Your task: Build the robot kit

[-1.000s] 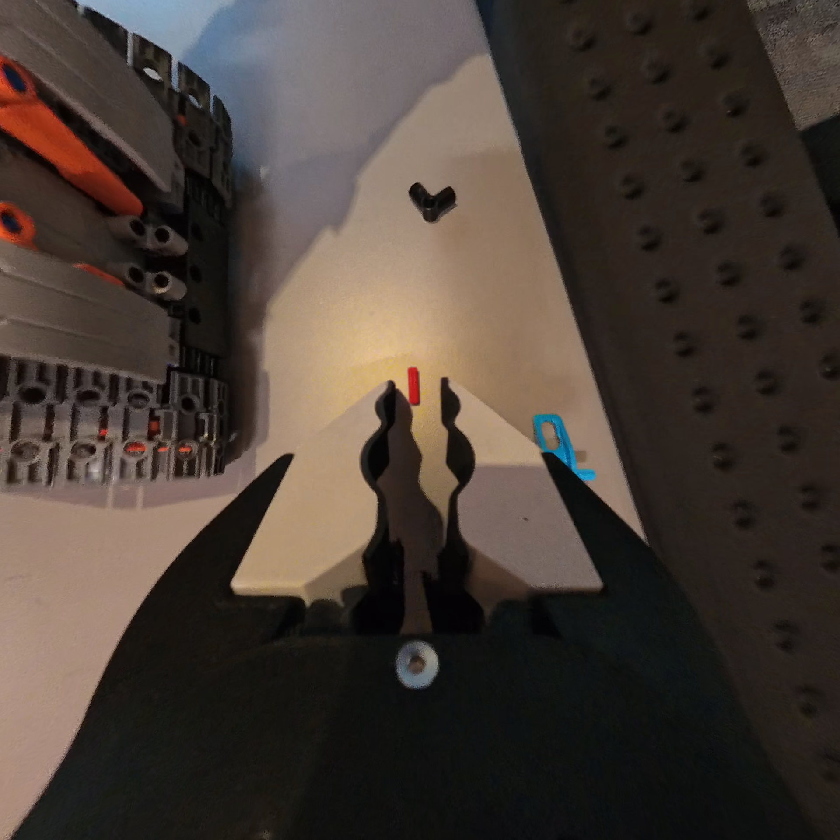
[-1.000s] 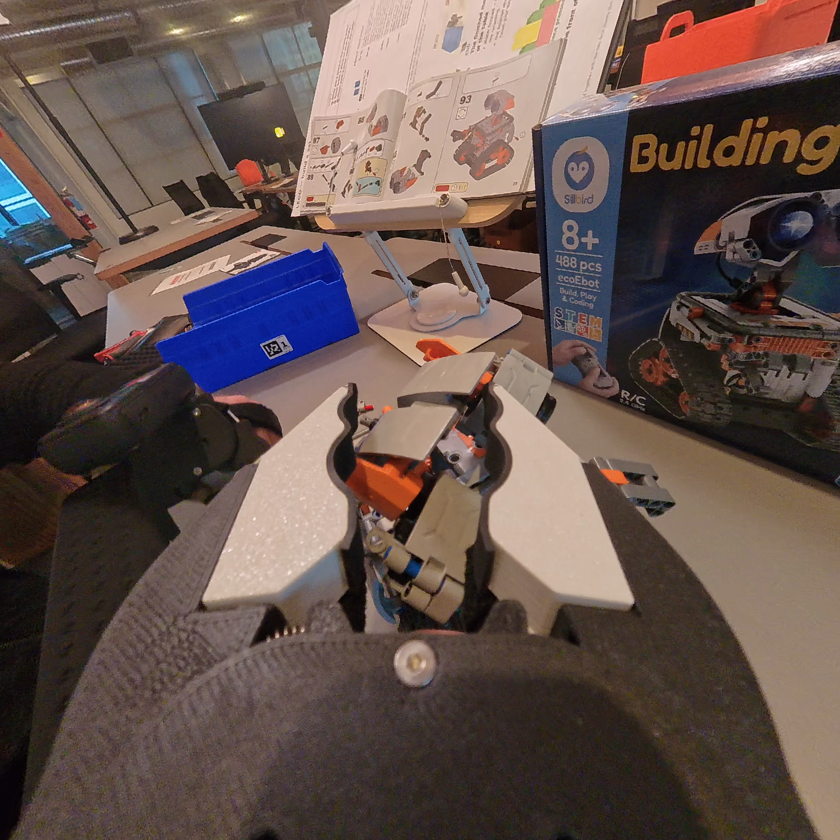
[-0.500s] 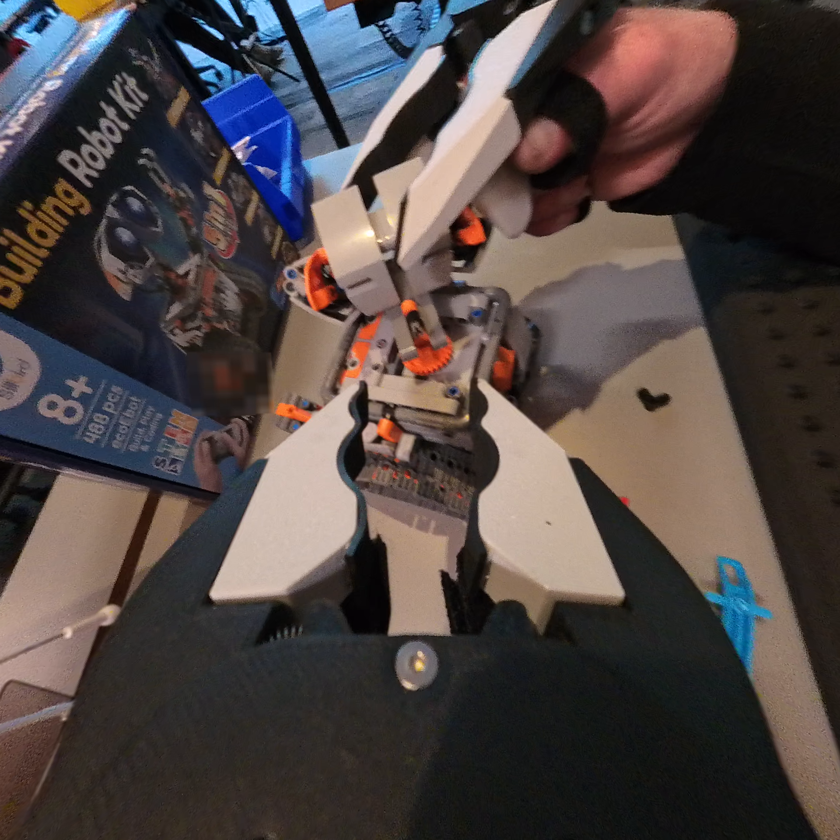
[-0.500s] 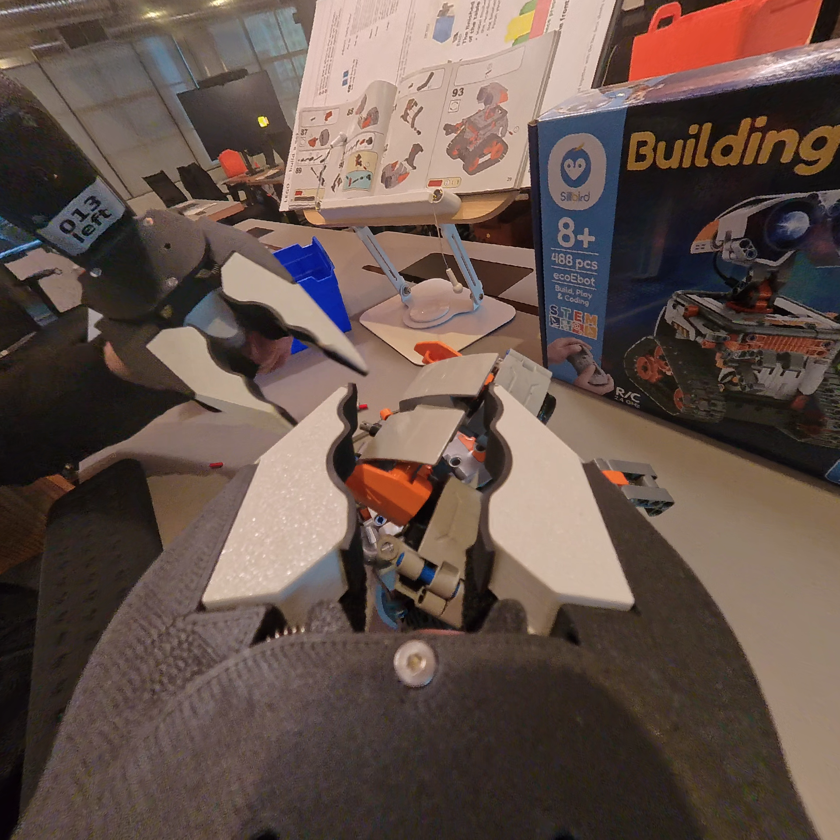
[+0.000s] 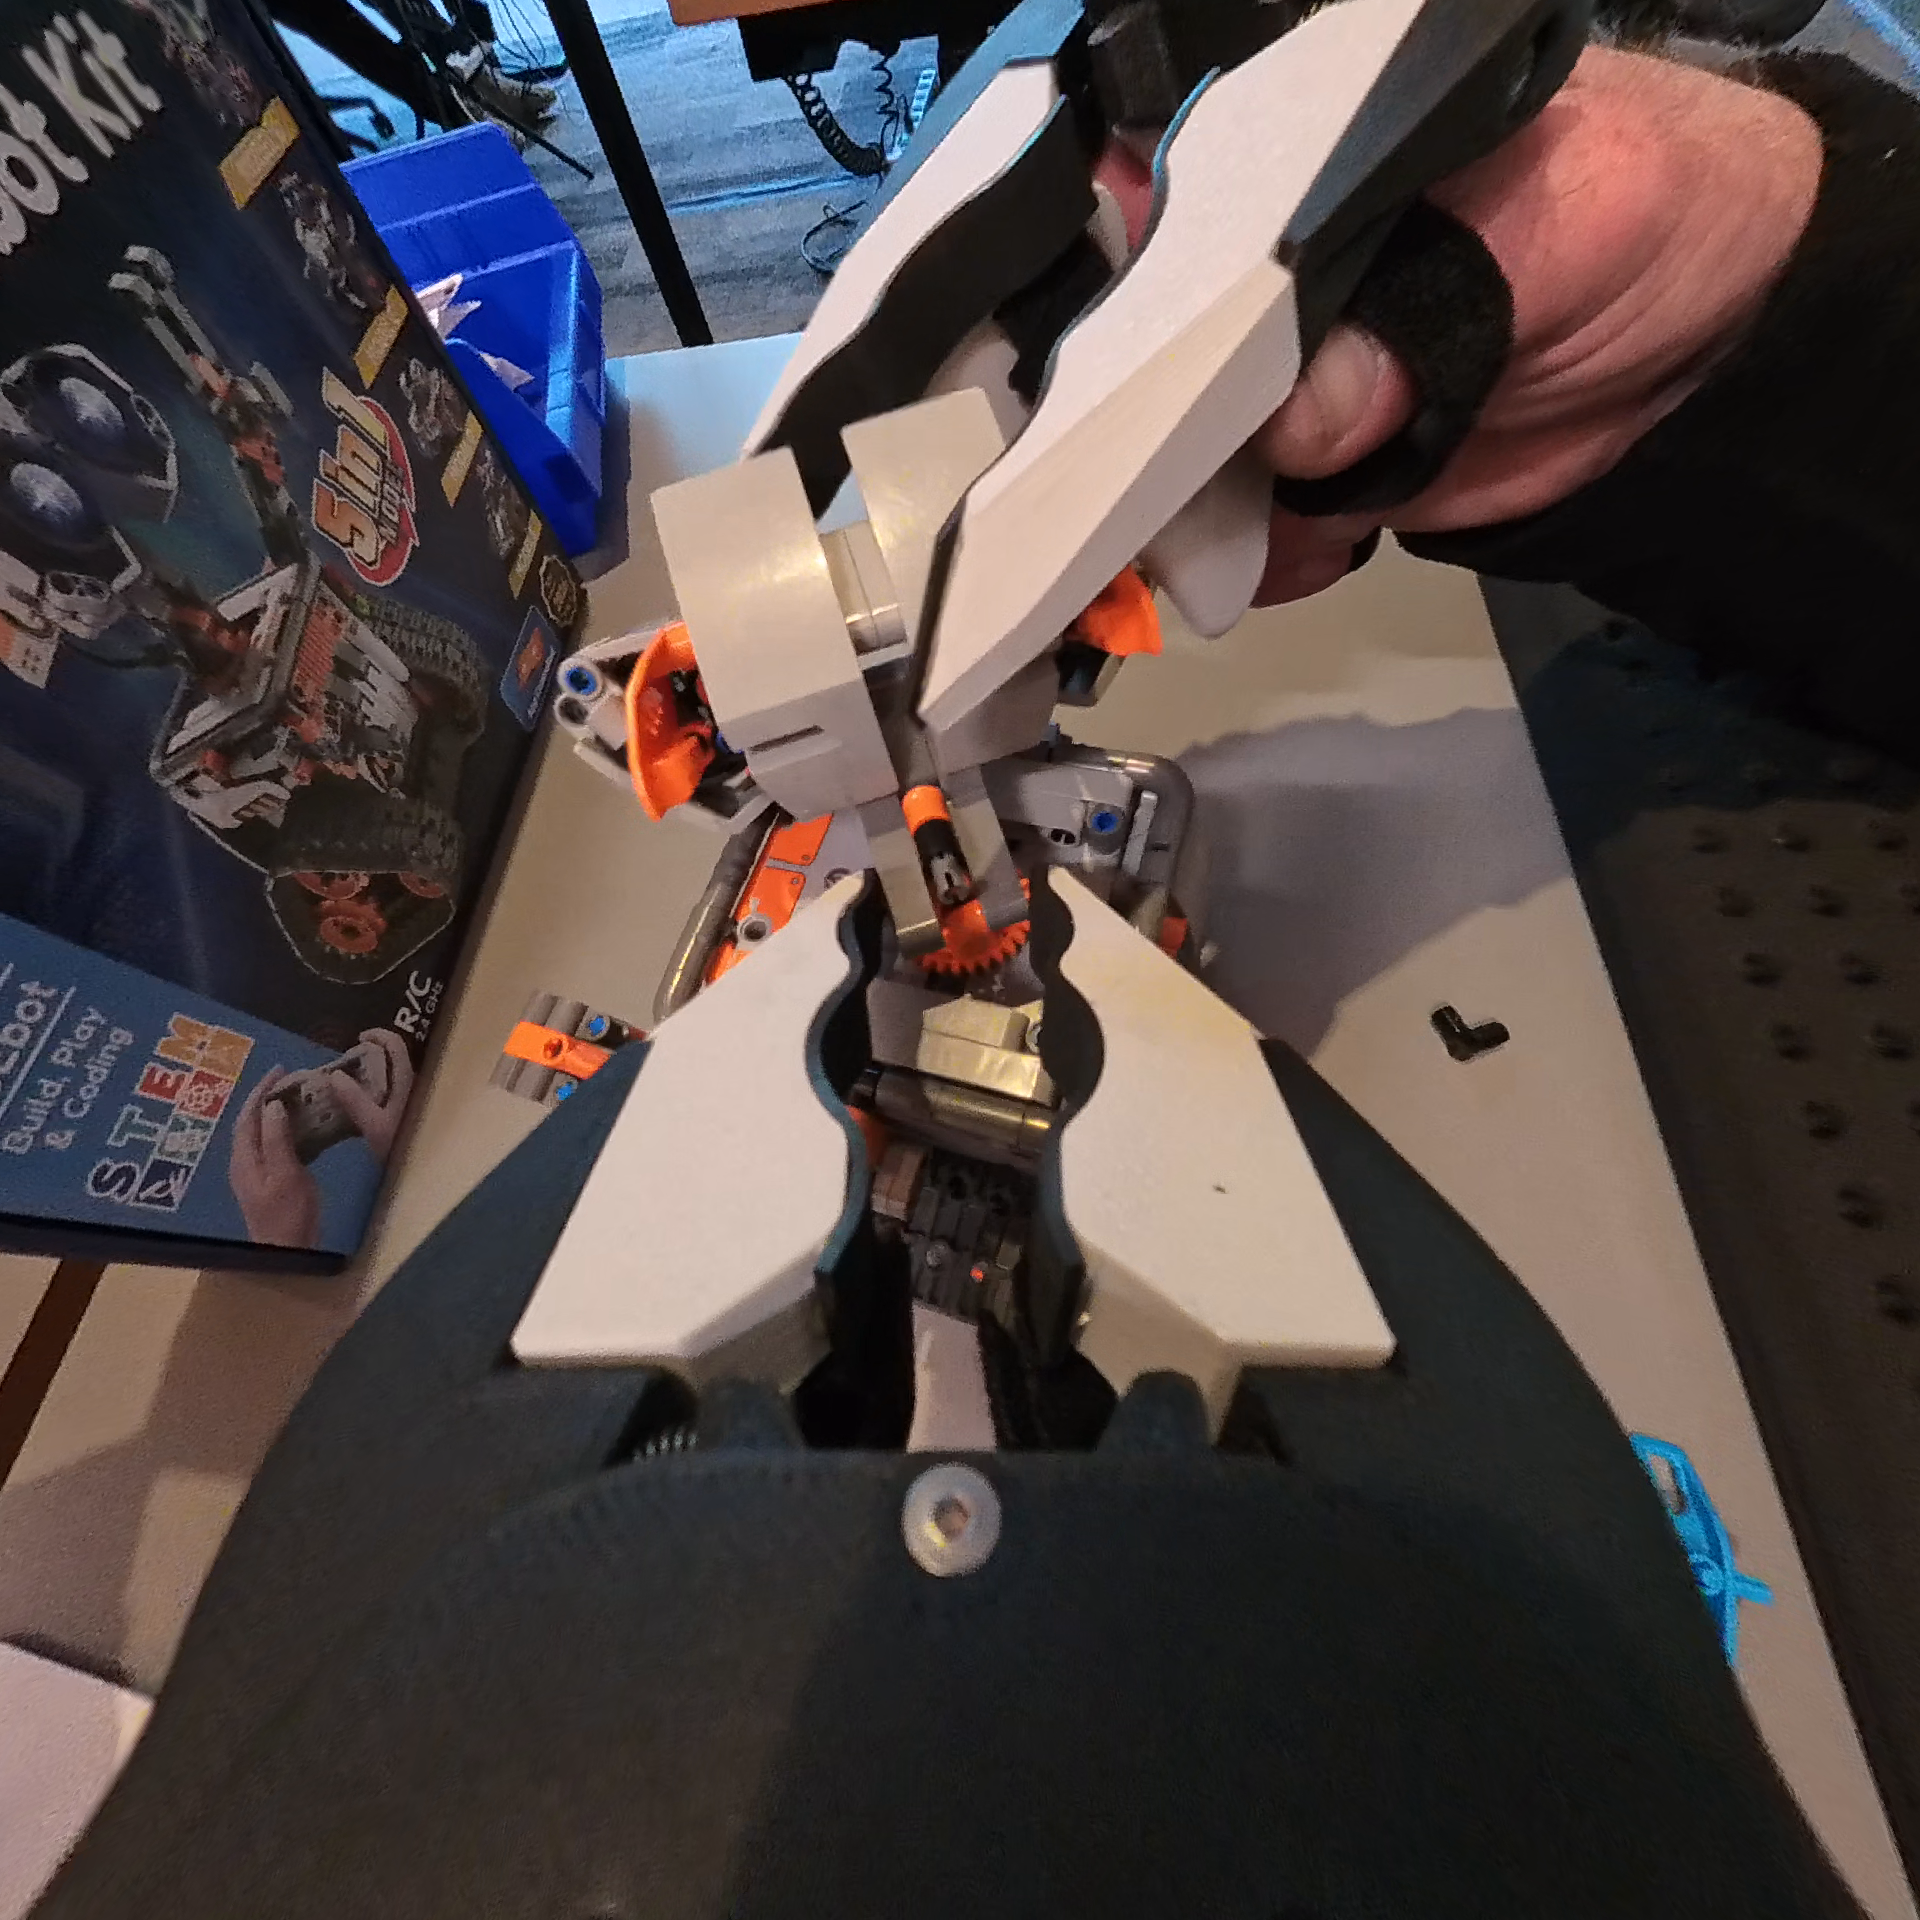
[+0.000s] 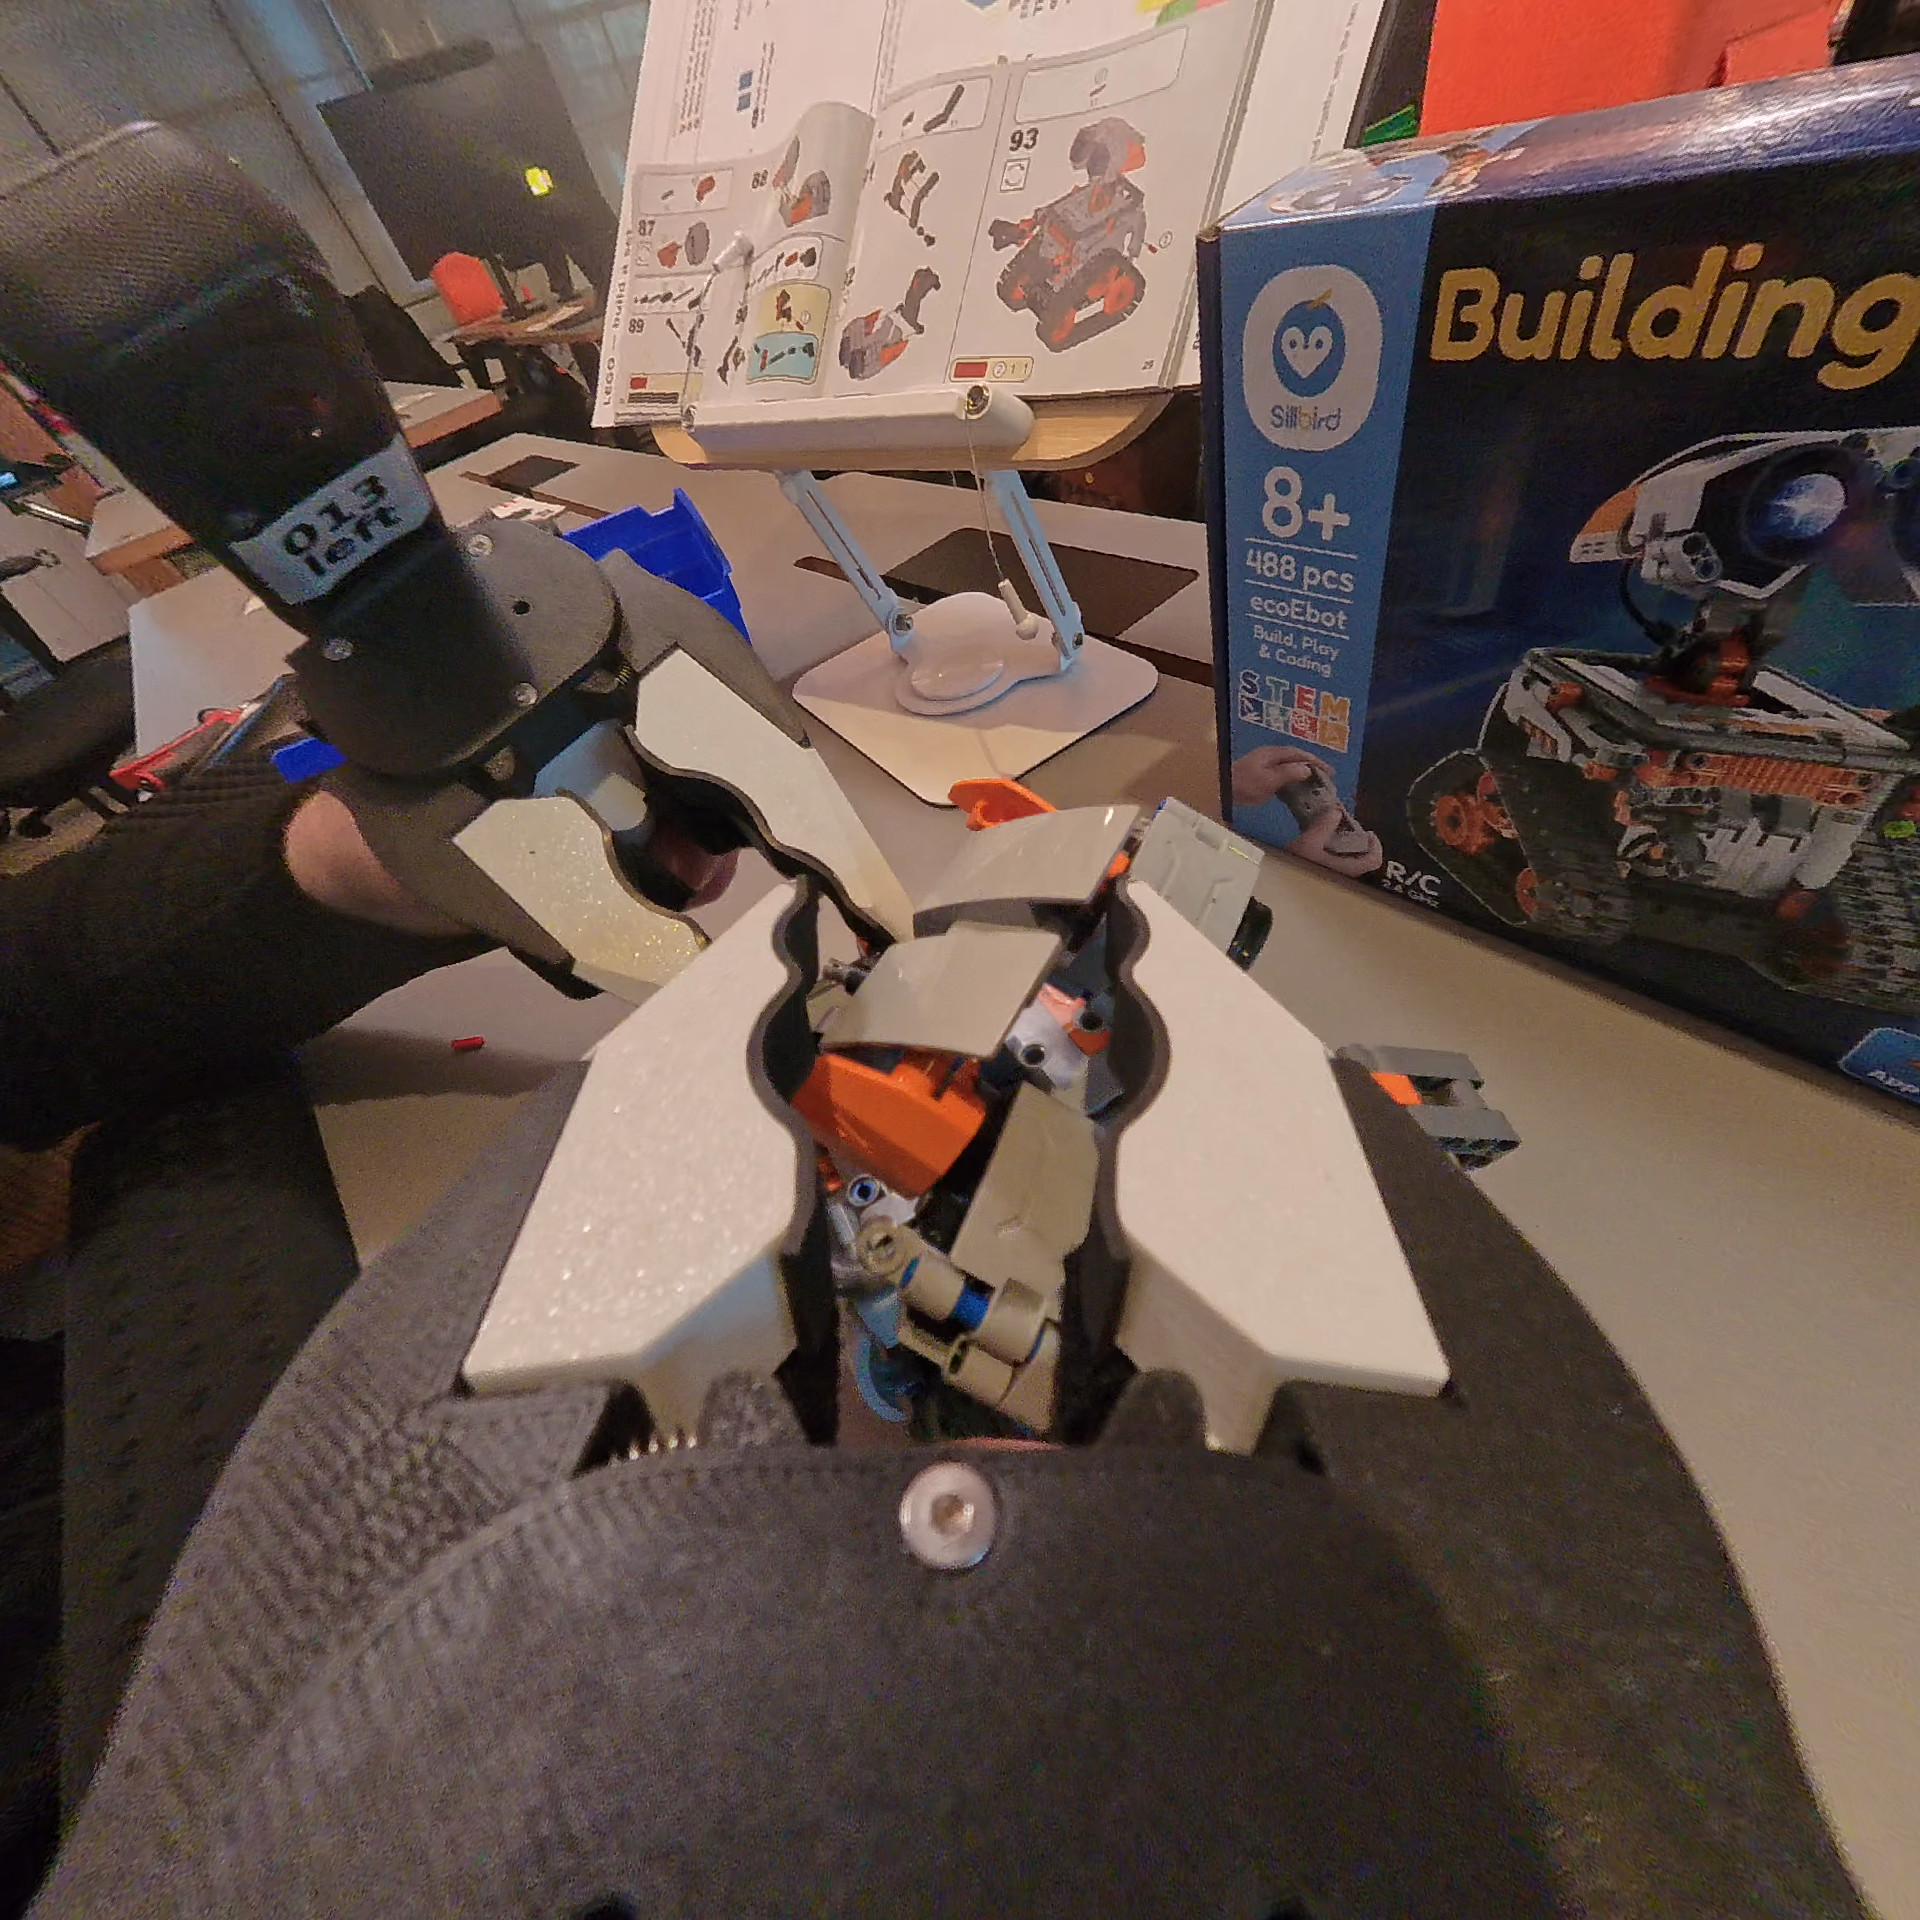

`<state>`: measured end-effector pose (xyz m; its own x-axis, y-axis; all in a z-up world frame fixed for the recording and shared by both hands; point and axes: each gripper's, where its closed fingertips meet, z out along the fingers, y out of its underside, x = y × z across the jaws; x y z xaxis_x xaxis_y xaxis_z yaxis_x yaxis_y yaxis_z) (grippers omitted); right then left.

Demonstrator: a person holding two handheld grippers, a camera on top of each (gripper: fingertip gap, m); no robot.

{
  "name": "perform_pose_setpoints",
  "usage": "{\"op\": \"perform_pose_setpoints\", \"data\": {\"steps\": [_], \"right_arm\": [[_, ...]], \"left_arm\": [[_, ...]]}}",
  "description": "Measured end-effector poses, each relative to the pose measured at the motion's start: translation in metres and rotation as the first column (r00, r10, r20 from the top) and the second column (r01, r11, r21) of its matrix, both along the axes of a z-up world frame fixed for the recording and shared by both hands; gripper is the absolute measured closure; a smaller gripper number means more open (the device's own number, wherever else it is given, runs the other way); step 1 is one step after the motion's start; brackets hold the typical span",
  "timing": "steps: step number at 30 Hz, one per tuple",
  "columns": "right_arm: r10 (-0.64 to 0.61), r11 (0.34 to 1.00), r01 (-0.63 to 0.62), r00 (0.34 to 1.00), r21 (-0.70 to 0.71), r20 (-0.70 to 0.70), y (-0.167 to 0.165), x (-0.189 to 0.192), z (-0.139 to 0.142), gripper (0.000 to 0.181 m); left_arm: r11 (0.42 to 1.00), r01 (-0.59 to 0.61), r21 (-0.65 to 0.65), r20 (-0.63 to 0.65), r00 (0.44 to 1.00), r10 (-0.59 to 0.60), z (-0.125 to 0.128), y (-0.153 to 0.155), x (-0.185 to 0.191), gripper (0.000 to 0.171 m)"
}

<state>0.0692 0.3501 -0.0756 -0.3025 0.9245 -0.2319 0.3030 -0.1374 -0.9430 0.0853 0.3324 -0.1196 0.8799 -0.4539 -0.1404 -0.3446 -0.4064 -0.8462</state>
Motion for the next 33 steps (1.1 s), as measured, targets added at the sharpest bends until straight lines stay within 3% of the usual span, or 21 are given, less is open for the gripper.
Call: {"op": "perform_pose_setpoints", "data": {"steps": [9,13,16,20,25,29,33], "right_arm": [[-0.025,1.0,0.026,0.998,0.016,-0.058,0.006,0.018,0.015,0.122],[-0.084,0.99,0.095,0.991,0.104,-0.102,0.013,0.046,0.027,0.125],[-0.086,0.969,0.103,0.993,0.226,-0.081,0.003,0.076,0.02,0.132],[0.056,0.934,-0.076,0.996,0.348,0.068,-0.051,0.102,-0.022,0.143],[0.191,0.879,-0.291,0.94,0.377,0.282,-0.105,0.092,-0.102,0.148],[0.233,0.835,-0.392,0.887,0.386,0.398,-0.122,0.081,-0.143,0.152],[0.242,0.803,-0.449,0.847,0.393,0.474,-0.129,0.079,-0.163,0.157]], "left_arm": [[1.0,-0.005,0.021,0.119,0.993,0.003,0.003,0.001,-0.002,0.146],[1.0,-0.002,0.026,0.141,0.99,-0.002,0.004,0.002,-0.002,0.146],[1.0,0.002,0.025,0.124,0.992,-0.005,0.004,0.001,-0.002,0.146],[1.0,0.009,0.015,0.086,0.996,-0.01,0.001,0.0,-0.003,0.146],[1.0,0.009,0.012,0.075,0.997,-0.01,0.0,0.0,-0.003,0.146],[1.0,0.004,0.009,0.075,0.997,-0.005,0.0,0.0,-0.003,0.146],[1.0,0.012,0.007,0.087,0.996,-0.012,0.0,0.0,-0.003,0.146]]}}
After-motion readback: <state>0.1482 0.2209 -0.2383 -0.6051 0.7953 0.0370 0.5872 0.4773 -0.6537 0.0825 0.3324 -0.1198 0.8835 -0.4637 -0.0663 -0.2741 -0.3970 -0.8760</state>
